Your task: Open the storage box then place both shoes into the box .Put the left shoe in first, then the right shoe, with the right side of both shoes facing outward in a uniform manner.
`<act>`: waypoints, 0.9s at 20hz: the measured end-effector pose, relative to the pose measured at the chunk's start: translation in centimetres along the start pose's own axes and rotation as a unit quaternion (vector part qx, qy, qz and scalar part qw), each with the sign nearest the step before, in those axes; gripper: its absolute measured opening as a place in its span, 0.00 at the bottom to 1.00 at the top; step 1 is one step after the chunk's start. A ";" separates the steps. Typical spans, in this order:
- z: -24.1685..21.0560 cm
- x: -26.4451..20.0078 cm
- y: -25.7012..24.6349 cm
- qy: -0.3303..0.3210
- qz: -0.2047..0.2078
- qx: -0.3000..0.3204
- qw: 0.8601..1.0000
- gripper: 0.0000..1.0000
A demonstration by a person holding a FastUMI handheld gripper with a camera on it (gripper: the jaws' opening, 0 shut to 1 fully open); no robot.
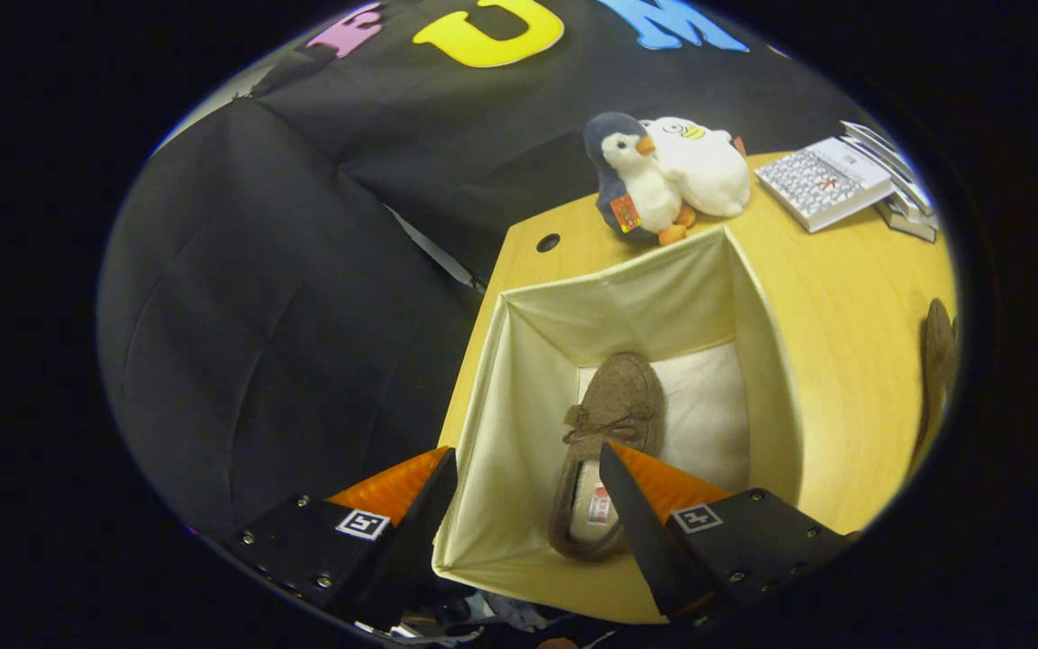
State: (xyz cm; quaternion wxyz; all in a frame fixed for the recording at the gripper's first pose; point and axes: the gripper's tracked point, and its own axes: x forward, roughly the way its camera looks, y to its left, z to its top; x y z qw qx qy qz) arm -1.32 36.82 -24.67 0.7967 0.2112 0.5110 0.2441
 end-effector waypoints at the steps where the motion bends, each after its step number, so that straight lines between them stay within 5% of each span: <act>1: 0.5 -1.1 -0.3 -0.010 -0.001 -0.013 1.000 0.98; 12: 6.0 -12.1 -8.8 -0.098 -0.028 -0.041 0.994 0.98; 18: 7.0 -17.0 -16.5 -0.130 -0.100 -0.071 0.984 0.97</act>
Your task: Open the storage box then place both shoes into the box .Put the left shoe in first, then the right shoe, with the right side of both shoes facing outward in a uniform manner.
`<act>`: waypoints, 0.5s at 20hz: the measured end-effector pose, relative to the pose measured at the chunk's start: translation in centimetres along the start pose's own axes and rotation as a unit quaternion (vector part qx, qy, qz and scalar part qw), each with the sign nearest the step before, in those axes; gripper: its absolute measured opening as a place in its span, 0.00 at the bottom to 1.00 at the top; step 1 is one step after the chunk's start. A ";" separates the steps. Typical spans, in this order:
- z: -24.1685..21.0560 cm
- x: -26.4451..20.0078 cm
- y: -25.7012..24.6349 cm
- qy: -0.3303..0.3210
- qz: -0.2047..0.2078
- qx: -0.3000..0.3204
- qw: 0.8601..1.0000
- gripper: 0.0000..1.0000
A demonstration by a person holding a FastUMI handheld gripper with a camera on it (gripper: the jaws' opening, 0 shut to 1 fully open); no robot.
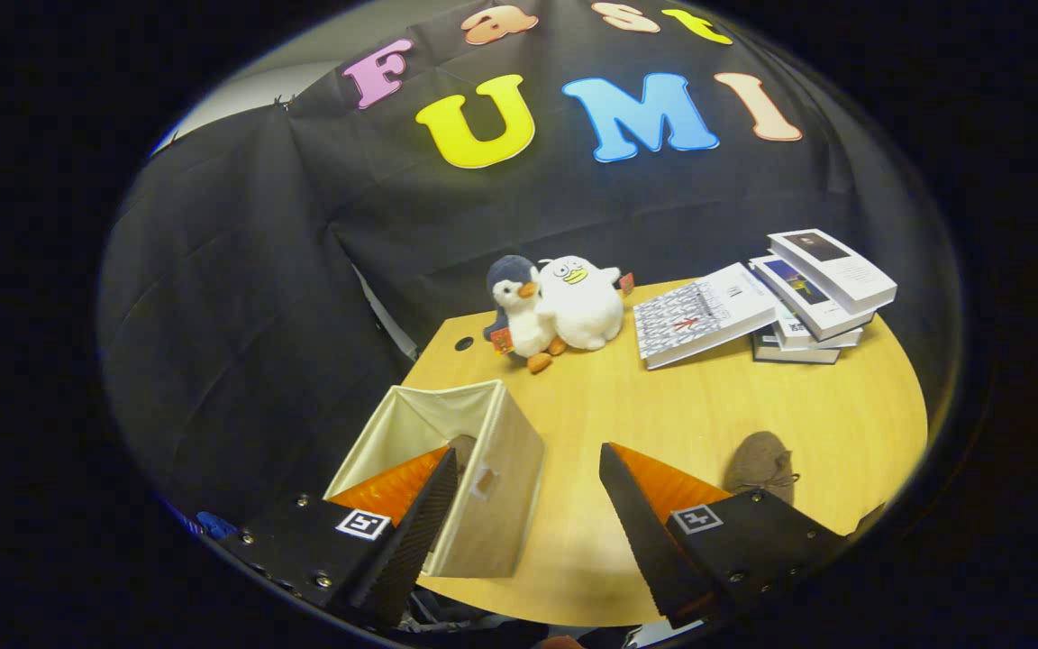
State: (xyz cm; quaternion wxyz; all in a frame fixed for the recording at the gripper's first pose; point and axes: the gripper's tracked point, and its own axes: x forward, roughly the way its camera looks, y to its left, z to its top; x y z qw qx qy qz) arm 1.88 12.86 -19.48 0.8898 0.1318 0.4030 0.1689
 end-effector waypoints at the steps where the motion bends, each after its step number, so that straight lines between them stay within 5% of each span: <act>1: -0.1 -0.2 -1.4 -0.001 -0.011 0.000 1.000 0.97; 10: -3.2 -1.6 -13.7 0.010 -0.120 -0.030 0.992 0.98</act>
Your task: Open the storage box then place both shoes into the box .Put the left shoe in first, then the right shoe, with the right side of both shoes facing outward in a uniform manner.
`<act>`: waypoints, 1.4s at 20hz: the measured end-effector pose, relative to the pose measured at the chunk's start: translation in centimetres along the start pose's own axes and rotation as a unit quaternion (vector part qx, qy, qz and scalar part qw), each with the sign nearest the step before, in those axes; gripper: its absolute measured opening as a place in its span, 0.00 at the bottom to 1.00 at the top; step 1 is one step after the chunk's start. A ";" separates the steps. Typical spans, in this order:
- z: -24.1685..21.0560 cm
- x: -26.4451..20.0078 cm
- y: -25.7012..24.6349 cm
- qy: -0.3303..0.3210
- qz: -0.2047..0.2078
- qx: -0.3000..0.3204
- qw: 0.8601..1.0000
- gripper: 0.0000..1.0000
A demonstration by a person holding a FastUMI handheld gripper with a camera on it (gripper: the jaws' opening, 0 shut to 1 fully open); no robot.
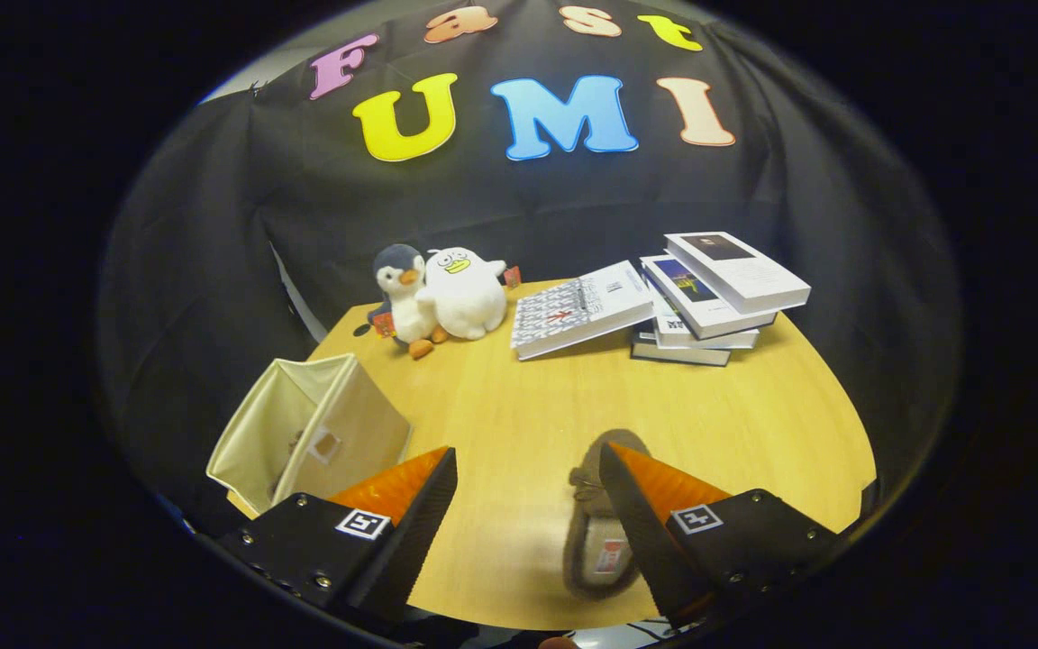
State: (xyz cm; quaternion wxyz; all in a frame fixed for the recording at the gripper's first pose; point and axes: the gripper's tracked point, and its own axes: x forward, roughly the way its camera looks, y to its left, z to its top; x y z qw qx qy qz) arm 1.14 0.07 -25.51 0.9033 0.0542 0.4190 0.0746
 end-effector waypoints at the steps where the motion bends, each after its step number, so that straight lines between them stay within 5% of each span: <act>1: -0.4 0.0 -1.3 0.005 -0.011 -0.004 1.000 0.98; 10: -6.9 2.6 -8.0 0.072 -0.050 0.002 0.996 0.98; 19: -12.6 5.9 -9.0 0.148 -0.038 0.019 0.988 0.98; 22: -13.0 6.4 -8.5 0.158 -0.026 0.044 0.986 0.74; 23: -13.5 6.9 -8.1 0.156 -0.028 0.055 0.986 0.73; 26: -13.5 6.5 -8.6 0.166 -0.057 0.082 0.981 0.14; 28: -13.4 6.0 -8.8 0.156 -0.073 0.098 0.980 0.14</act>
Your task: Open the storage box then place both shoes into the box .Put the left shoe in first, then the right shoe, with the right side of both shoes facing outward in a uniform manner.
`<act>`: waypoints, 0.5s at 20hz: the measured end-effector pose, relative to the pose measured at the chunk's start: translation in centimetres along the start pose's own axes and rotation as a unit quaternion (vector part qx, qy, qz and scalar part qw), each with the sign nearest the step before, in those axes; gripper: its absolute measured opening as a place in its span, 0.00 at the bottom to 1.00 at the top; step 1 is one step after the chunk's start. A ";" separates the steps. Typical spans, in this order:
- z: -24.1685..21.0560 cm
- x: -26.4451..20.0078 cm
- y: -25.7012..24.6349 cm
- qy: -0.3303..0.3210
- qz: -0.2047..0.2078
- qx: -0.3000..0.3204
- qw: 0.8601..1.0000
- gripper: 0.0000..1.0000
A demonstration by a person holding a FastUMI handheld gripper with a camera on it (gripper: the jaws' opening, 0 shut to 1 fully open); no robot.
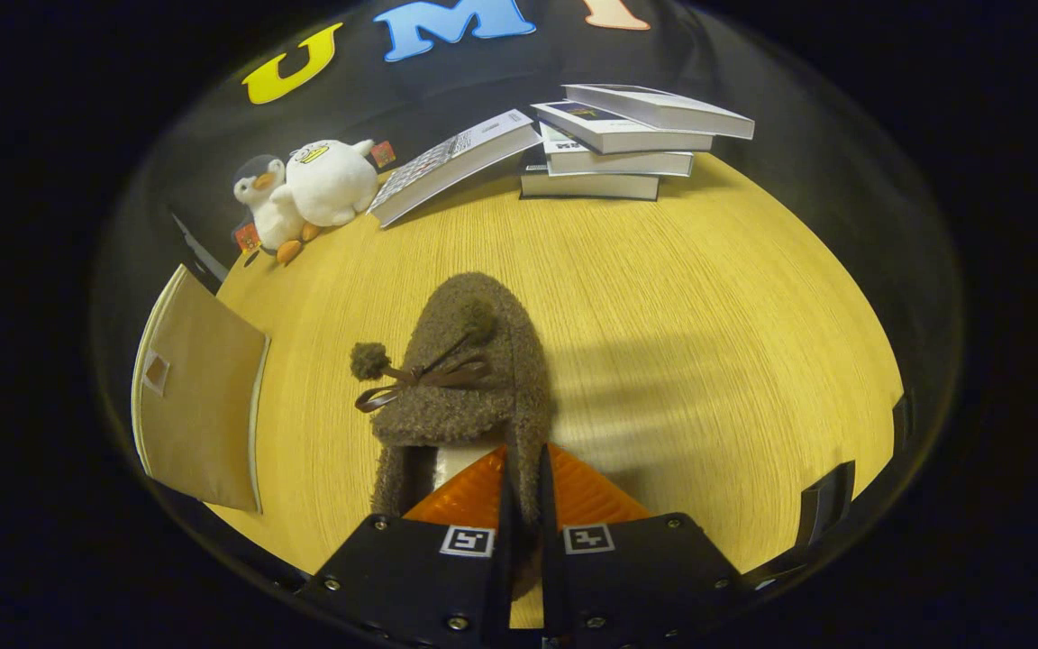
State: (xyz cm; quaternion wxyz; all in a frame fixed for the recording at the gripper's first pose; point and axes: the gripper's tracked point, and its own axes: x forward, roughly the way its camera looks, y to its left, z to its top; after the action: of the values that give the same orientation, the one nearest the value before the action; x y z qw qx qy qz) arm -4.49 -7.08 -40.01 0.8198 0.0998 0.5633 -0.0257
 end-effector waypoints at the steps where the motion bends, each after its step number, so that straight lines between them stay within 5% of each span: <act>1: 0.7 0.2 0.1 0.004 0.003 0.008 1.000 0.01; 10: 4.1 -4.6 6.0 -0.019 0.060 0.074 0.995 0.00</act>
State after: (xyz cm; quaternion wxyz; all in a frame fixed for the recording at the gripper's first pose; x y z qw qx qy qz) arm -1.46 -2.28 -33.52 0.8205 0.1936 0.5375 -0.0200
